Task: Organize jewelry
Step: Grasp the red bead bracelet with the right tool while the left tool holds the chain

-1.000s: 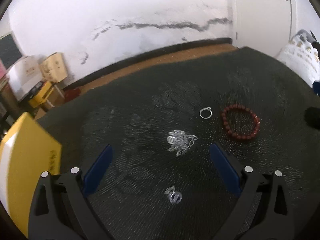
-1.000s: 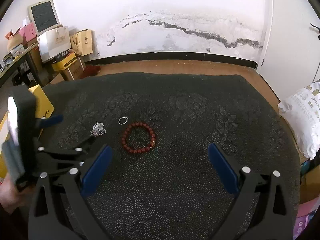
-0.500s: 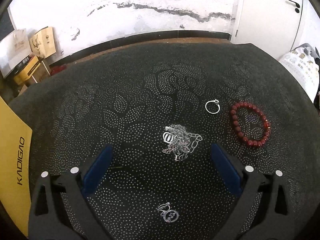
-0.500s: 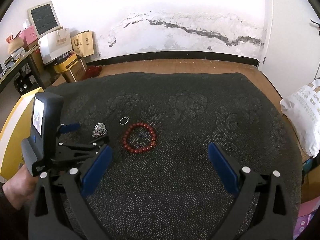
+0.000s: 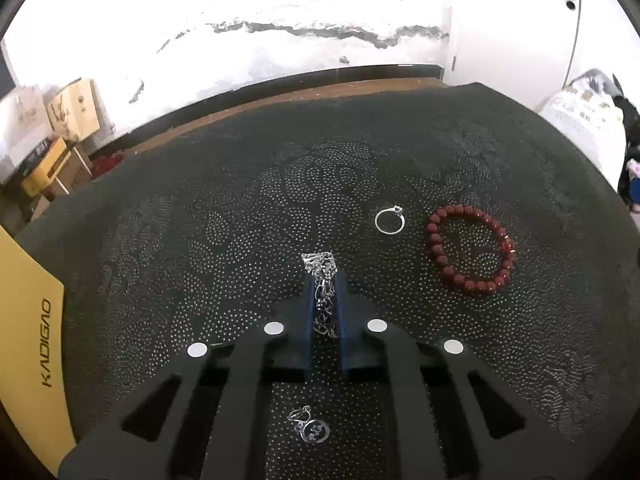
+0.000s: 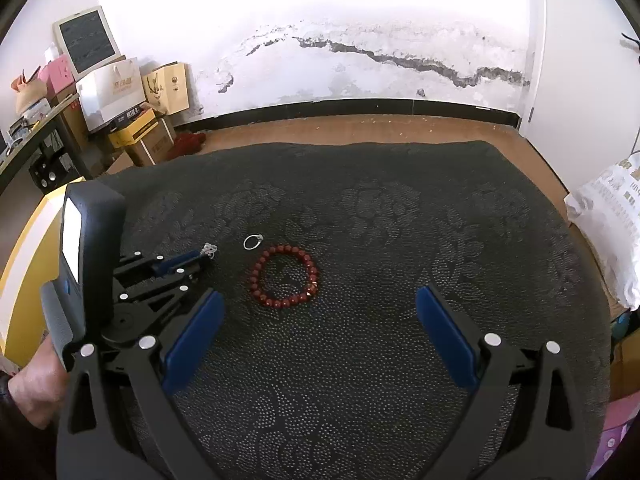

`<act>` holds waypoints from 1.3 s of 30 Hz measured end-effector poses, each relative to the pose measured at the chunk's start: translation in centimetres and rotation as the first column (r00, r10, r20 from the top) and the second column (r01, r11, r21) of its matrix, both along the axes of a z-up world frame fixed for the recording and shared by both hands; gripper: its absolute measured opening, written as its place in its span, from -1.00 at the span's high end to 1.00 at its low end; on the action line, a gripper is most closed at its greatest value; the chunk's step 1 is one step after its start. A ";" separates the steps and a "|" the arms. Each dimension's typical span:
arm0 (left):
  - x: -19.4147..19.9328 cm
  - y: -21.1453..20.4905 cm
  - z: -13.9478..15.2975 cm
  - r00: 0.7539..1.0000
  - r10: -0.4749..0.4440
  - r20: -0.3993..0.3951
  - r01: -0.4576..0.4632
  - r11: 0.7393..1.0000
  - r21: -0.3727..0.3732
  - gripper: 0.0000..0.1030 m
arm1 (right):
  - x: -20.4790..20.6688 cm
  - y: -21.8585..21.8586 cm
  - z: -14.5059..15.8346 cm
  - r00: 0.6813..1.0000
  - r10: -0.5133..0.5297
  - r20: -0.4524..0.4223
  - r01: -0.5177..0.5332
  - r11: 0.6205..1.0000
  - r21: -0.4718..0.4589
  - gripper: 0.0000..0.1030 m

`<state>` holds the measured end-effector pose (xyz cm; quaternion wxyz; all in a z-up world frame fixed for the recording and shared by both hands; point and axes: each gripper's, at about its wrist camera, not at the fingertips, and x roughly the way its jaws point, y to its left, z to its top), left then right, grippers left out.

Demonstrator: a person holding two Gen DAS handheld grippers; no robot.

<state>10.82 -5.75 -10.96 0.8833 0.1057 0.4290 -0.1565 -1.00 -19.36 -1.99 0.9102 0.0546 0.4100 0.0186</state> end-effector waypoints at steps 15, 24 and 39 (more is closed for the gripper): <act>-3.8 3.5 8.5 0.991 0.051 0.121 -0.045 0.998 -0.052 0.82 | 1.7 1.2 -4.8 0.987 0.060 -0.146 -0.067 0.997 -0.042 -0.82; -4.7 6.6 10.1 0.989 0.096 0.108 -0.090 0.994 -0.066 0.82 | 4.7 4.3 -8.0 0.978 0.101 -0.181 -0.123 0.985 -0.119 -0.88; -5.5 8.6 11.0 0.988 0.121 0.099 -0.116 0.992 -0.055 0.82 | 8.8 5.2 -7.8 0.980 0.160 -0.117 -0.173 0.978 -0.112 -0.24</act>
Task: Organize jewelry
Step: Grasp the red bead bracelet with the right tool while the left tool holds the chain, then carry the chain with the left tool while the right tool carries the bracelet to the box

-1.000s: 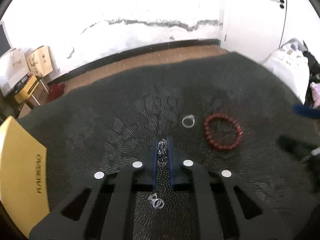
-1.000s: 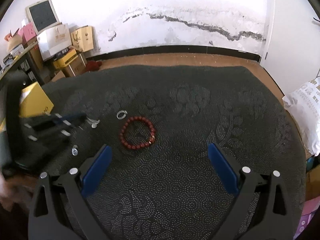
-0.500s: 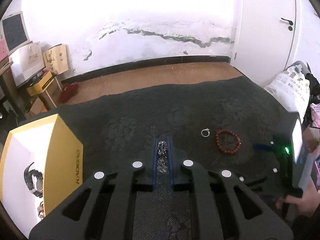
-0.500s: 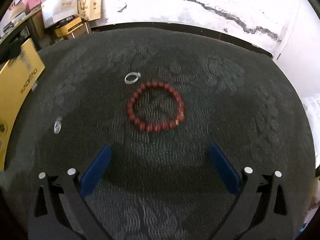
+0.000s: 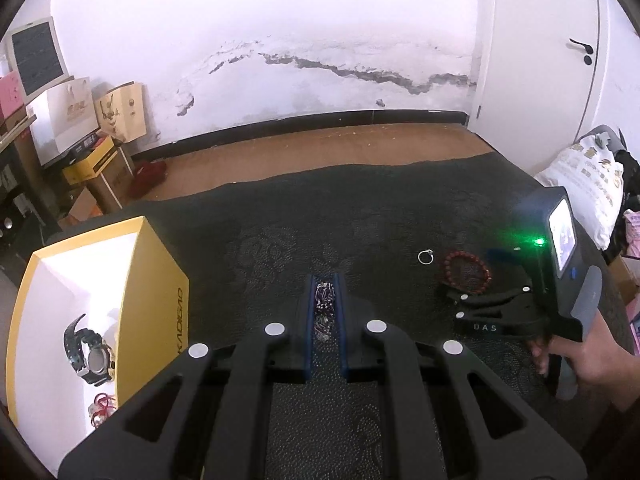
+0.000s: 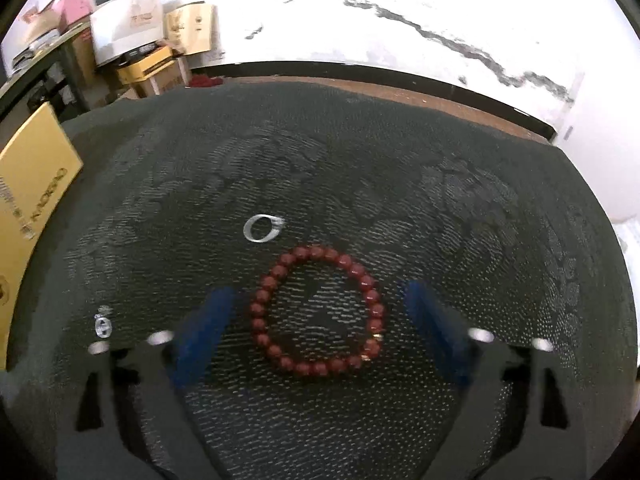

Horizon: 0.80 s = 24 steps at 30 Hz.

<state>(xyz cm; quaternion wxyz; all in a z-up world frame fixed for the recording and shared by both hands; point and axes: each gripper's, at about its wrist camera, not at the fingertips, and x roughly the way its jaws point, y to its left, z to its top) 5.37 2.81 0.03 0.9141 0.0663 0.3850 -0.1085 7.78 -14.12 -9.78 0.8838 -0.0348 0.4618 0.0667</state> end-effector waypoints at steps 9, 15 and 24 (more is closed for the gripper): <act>0.3 -0.8 0.4 1.000 0.013 -0.010 -0.013 1.000 0.018 0.82 | -0.4 0.7 1.0 1.000 0.002 -0.022 -0.001 1.000 0.017 0.85; -0.3 -0.3 1.2 1.000 0.027 0.005 -0.027 0.999 0.021 0.82 | -1.1 0.5 3.1 1.000 -0.020 -0.008 0.021 0.999 0.034 0.85; -1.9 1.9 3.4 0.997 0.069 0.032 -0.069 0.998 0.008 0.82 | -3.5 2.0 8.2 0.998 -0.003 0.057 -0.001 0.997 0.078 0.85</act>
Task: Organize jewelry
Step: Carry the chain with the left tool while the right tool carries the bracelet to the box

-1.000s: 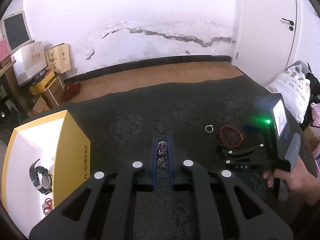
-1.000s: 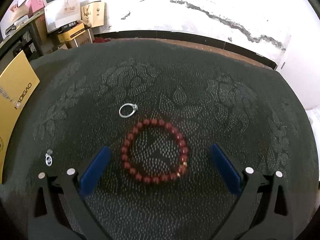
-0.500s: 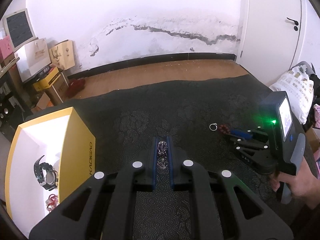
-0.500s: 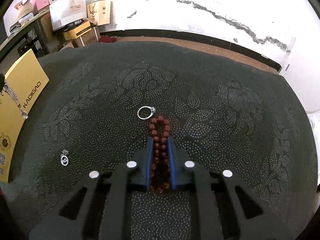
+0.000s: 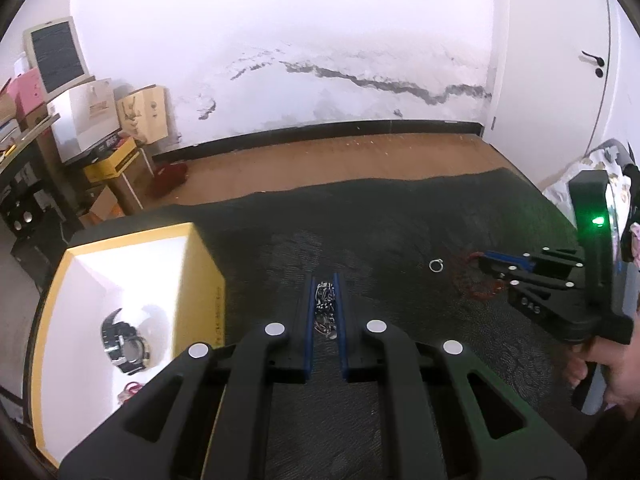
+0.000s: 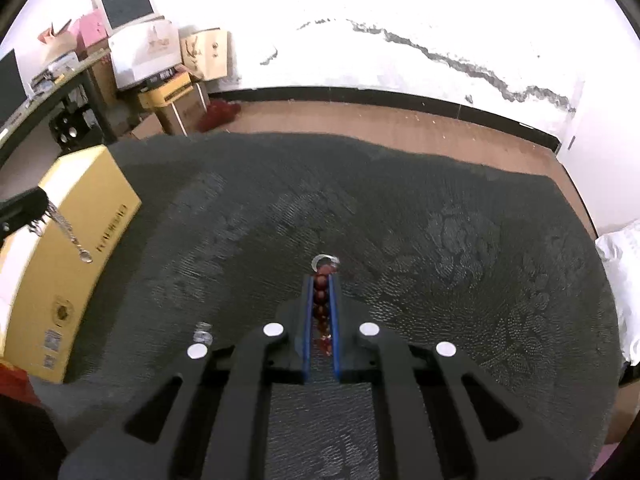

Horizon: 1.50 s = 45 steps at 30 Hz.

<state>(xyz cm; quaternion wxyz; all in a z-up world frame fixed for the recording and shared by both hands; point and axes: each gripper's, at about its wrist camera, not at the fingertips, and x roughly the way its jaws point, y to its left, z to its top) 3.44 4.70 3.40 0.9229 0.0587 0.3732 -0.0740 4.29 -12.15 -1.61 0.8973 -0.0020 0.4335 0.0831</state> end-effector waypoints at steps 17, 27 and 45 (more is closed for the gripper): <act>-4.5 15.4 3.0 0.966 0.256 0.031 -0.255 0.966 -0.039 0.82 | -3.4 13.4 7.4 0.978 0.177 0.110 -0.183 0.982 0.043 0.85; -4.8 23.0 -0.8 0.931 0.362 -0.047 -0.364 0.931 -0.015 0.82 | -4.2 23.6 10.2 0.942 0.303 0.144 -0.312 0.949 0.044 0.85; -4.0 26.4 -5.4 0.906 0.388 -0.167 -0.395 0.919 -0.005 0.82 | -6.0 32.6 11.9 0.906 0.406 0.120 -0.409 0.913 -0.004 0.85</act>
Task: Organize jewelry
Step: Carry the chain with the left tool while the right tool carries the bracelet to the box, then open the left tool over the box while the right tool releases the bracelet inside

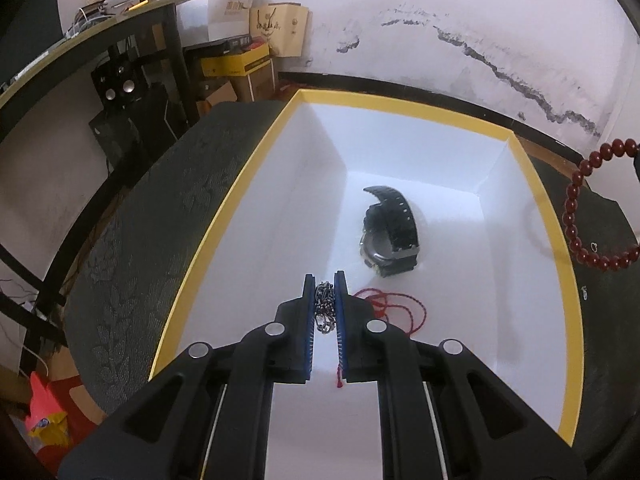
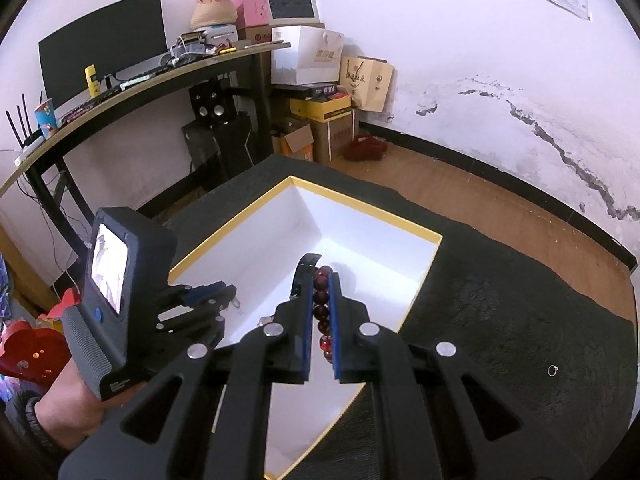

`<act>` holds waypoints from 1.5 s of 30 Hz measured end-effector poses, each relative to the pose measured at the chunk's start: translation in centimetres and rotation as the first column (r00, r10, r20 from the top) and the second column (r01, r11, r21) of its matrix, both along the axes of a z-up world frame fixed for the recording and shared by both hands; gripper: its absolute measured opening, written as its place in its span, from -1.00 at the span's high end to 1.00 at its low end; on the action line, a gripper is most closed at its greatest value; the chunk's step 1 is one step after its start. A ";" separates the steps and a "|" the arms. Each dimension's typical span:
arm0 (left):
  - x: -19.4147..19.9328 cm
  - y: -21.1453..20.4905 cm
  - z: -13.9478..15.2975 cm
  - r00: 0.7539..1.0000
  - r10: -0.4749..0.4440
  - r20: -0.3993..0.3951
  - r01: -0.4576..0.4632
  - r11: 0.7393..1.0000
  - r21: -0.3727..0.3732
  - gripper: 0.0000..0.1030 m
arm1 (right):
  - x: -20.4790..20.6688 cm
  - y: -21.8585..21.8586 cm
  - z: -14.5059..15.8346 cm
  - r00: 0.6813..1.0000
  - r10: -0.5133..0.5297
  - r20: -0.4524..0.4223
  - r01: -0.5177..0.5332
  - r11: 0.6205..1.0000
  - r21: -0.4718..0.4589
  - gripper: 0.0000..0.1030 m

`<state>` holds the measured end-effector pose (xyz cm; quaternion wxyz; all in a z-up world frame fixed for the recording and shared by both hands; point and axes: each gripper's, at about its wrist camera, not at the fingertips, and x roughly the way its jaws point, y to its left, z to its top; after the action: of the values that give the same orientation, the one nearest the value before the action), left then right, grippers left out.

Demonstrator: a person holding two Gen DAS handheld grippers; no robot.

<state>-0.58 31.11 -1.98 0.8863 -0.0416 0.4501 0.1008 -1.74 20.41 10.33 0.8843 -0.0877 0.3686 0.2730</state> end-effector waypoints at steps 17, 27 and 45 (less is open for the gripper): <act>-0.4 -1.4 0.8 0.999 -0.027 0.022 0.025 0.995 0.092 -0.83 | -0.1 0.7 -0.6 1.000 -0.017 -0.007 0.017 1.000 -0.024 0.85; -0.7 -0.8 1.6 0.999 -0.023 0.032 0.021 0.997 0.070 -0.83 | 1.5 1.1 -2.0 0.998 -0.022 -0.051 0.020 0.999 -0.029 0.85; -1.6 3.8 3.0 0.990 0.112 0.082 -0.110 0.994 -0.028 -0.83 | 8.0 3.2 -11.3 0.955 -0.094 -0.280 0.069 0.993 -0.096 0.85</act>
<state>-2.17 34.94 1.02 0.8968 -0.0811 0.4108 0.1431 6.23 23.58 -0.94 0.8283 -0.0699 0.5061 0.2301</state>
